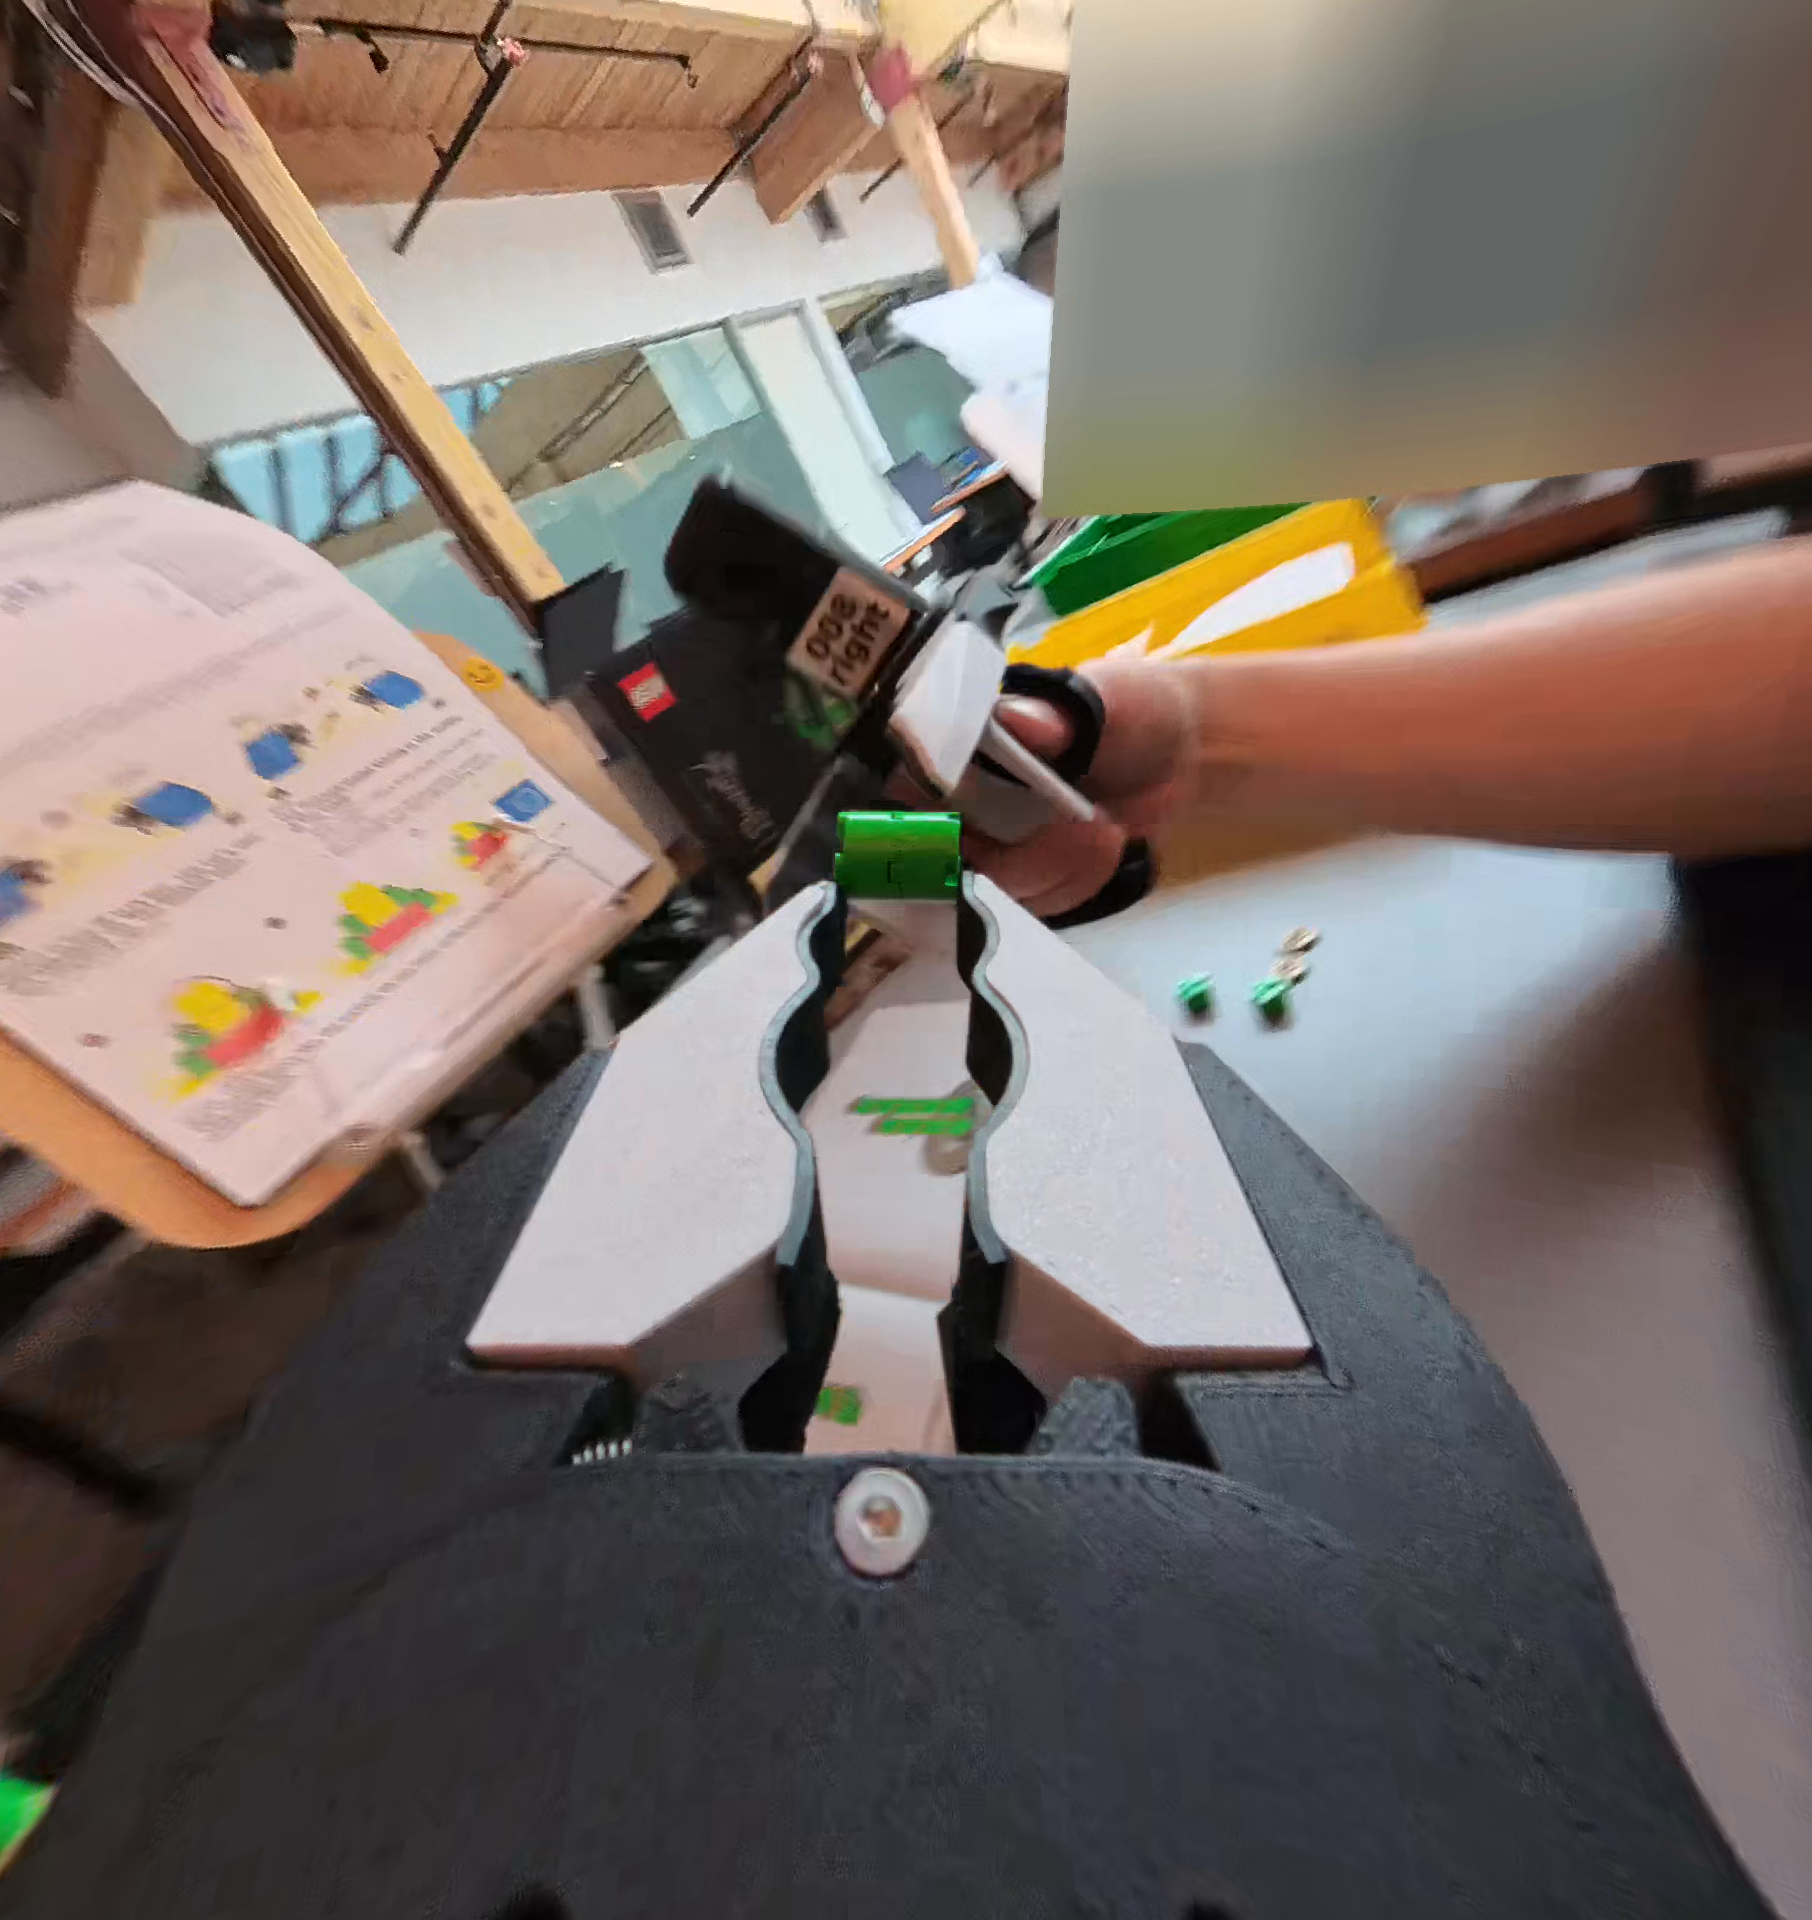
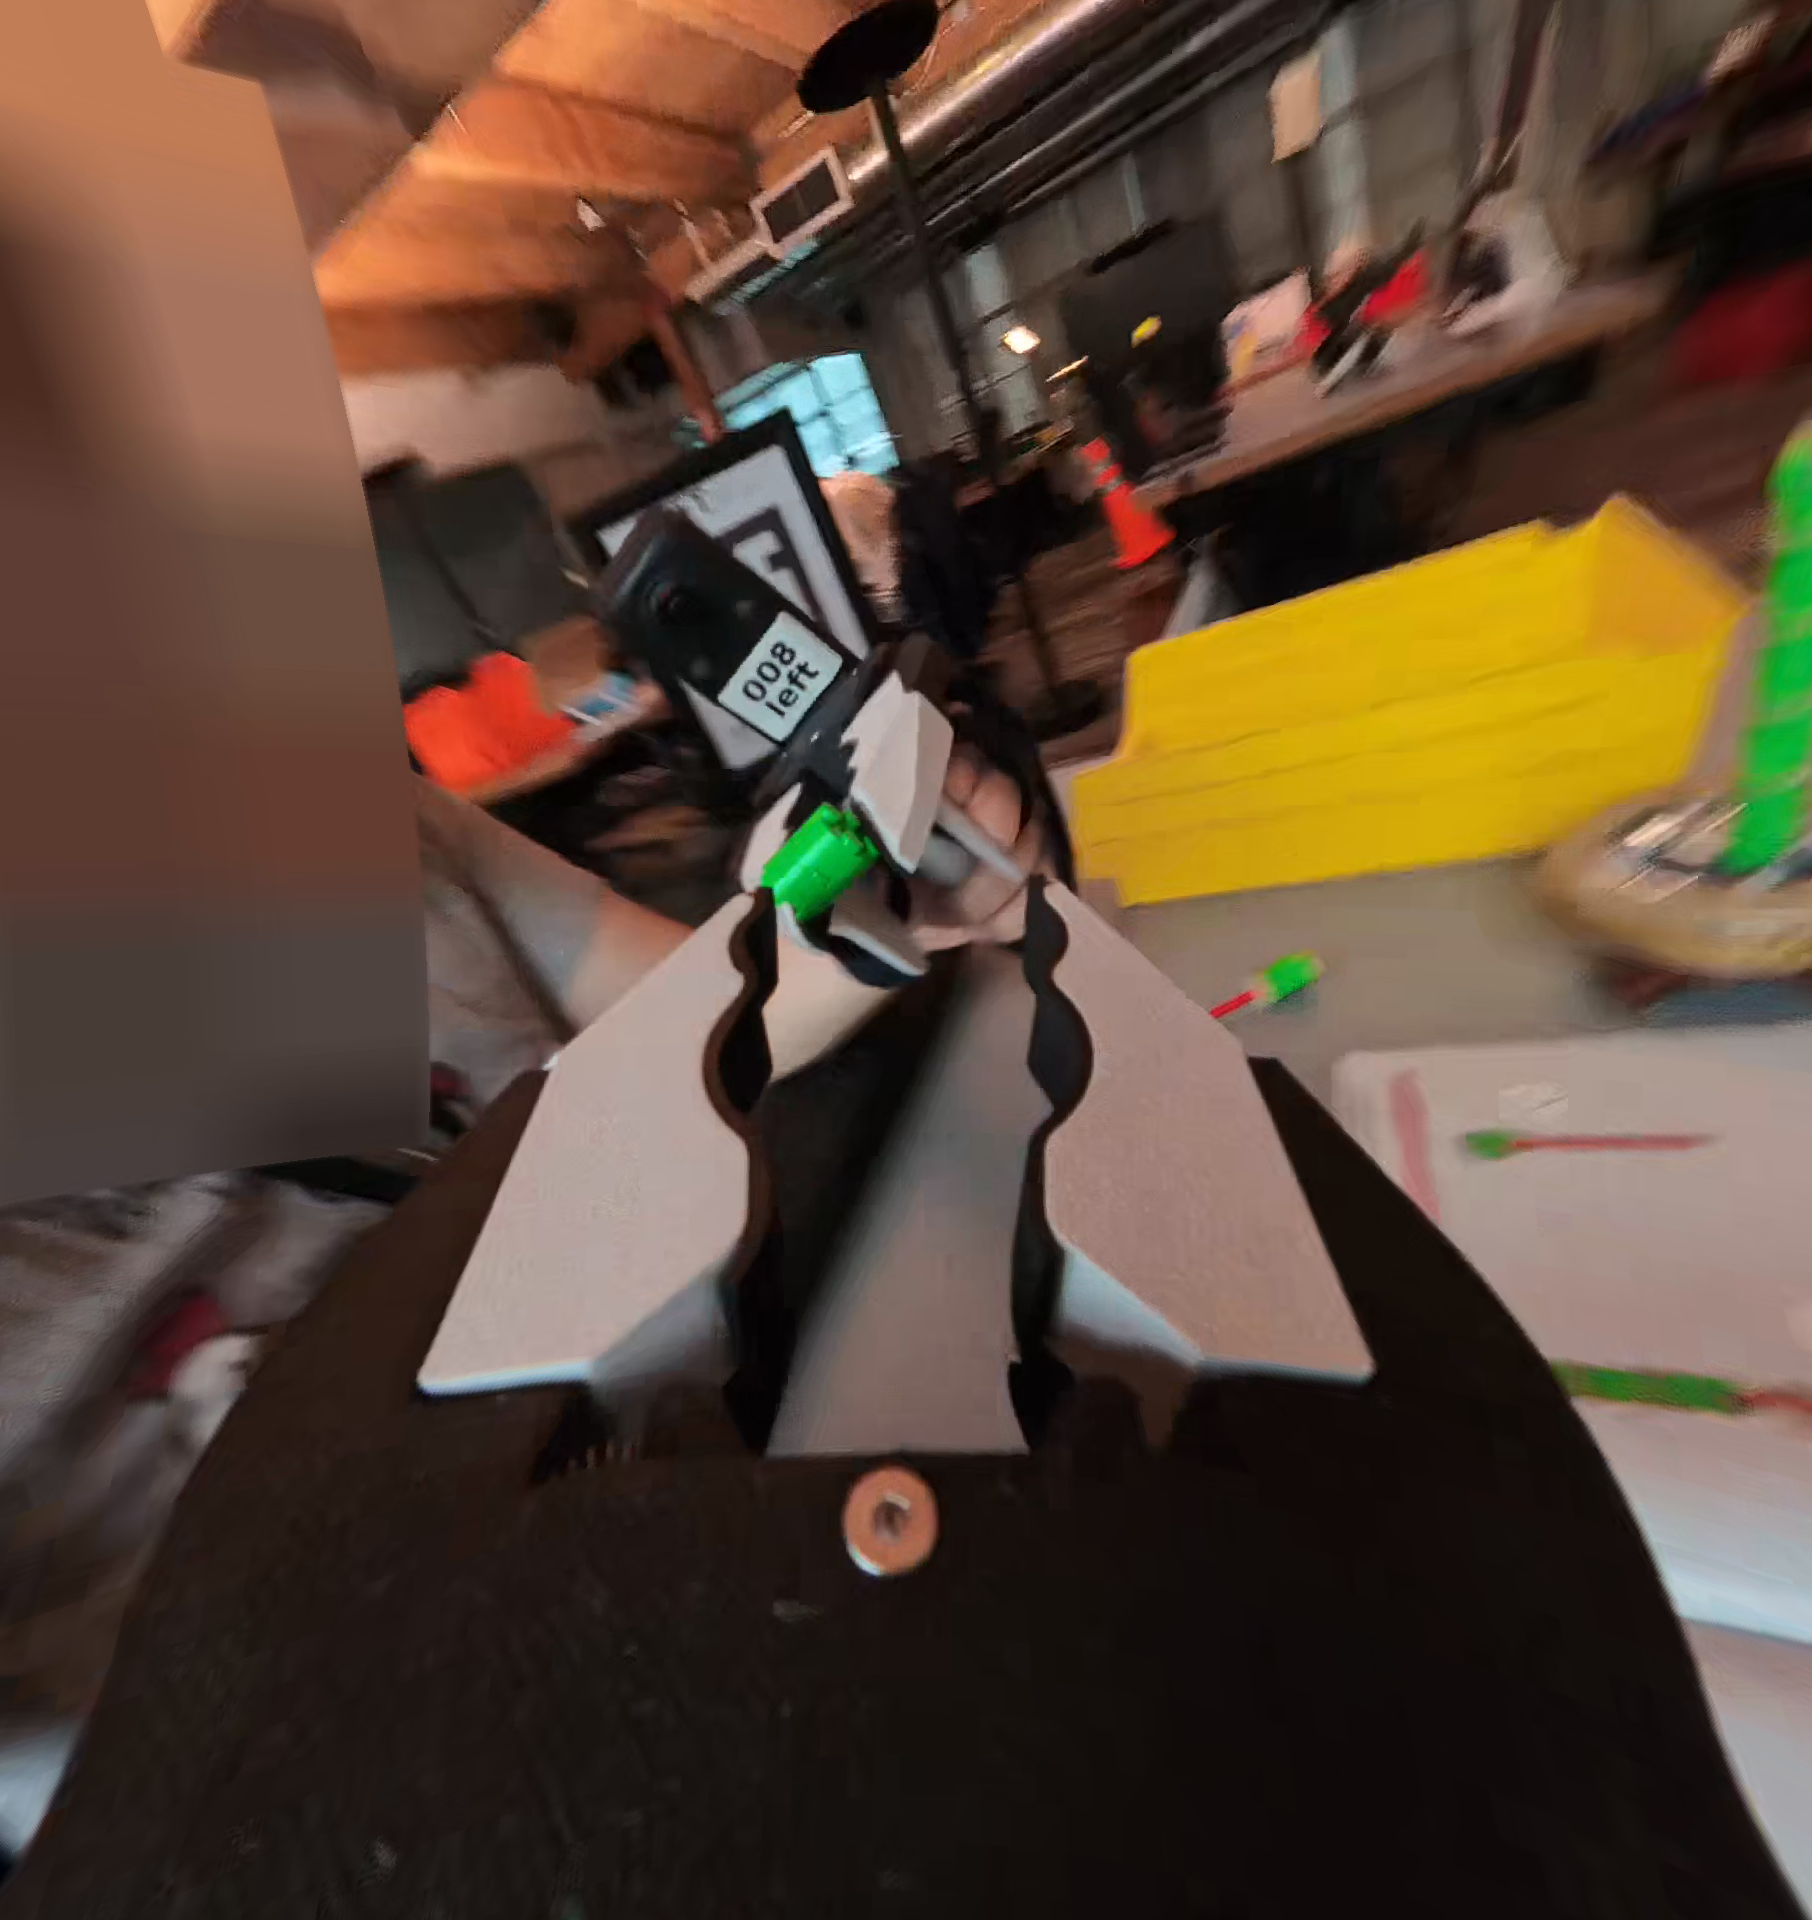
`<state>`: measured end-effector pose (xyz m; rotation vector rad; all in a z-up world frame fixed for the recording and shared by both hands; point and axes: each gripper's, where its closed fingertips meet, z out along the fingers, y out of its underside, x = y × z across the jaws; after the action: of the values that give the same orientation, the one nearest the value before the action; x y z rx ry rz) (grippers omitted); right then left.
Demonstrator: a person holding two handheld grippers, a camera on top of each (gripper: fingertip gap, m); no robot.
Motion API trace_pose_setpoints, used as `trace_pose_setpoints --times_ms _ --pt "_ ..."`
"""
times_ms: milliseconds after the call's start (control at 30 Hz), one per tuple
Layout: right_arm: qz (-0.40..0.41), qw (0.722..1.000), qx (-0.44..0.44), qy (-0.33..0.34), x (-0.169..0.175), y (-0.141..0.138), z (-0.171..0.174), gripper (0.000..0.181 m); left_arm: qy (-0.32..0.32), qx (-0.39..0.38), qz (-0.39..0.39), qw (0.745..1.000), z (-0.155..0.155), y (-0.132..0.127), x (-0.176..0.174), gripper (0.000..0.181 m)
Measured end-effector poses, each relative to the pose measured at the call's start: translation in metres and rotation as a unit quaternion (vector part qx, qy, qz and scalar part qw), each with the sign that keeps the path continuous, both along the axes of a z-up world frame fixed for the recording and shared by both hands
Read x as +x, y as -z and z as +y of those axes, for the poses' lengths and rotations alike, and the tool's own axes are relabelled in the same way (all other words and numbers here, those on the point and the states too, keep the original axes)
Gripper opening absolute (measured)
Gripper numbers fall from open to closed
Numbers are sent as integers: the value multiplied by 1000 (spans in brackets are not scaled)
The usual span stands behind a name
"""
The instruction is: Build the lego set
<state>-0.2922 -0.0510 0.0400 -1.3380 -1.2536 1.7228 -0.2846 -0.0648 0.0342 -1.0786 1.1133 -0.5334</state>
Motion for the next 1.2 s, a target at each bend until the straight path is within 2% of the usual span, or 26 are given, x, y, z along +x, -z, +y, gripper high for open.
trace_pose_setpoints --times_ms 67,100,167,267,367,433,533,967,1200 --pt "23 985 163 52 2 -18 -12 43 53 -71 -59 994 -3 -11 -5 19" --pt "24 973 218 68 1 -25 -20 44 82 -105 -81 988 -6 -14 -6 19" --pt "-21 958 264 108 -3 -27 -19 42 138 -165 -113 970 -12 -21 -9 19" --pt "-41 968 227 100 -9 -29 -26 41 178 -206 -145 951 -15 -28 -12 19" --pt "-45 983 153 94 -17 -29 -23 40 169 -210 -139 953 -12 -25 -11 19" --pt "-45 985 136 93 -20 -26 -20 34 169 -213 -133 953 -12 -24 -9 19" --pt "-56 984 146 85 -22 -20 -21 21 157 -216 -122 956 -9 -19 -8 19" --pt "-37 972 215 88 -24 -19 -27 20 138 -183 -93 969 -13 -16 -5 18" --pt "-22 979 187 79 -30 -23 -28 21 113 -143 -83 980 -10 -19 -13 19"
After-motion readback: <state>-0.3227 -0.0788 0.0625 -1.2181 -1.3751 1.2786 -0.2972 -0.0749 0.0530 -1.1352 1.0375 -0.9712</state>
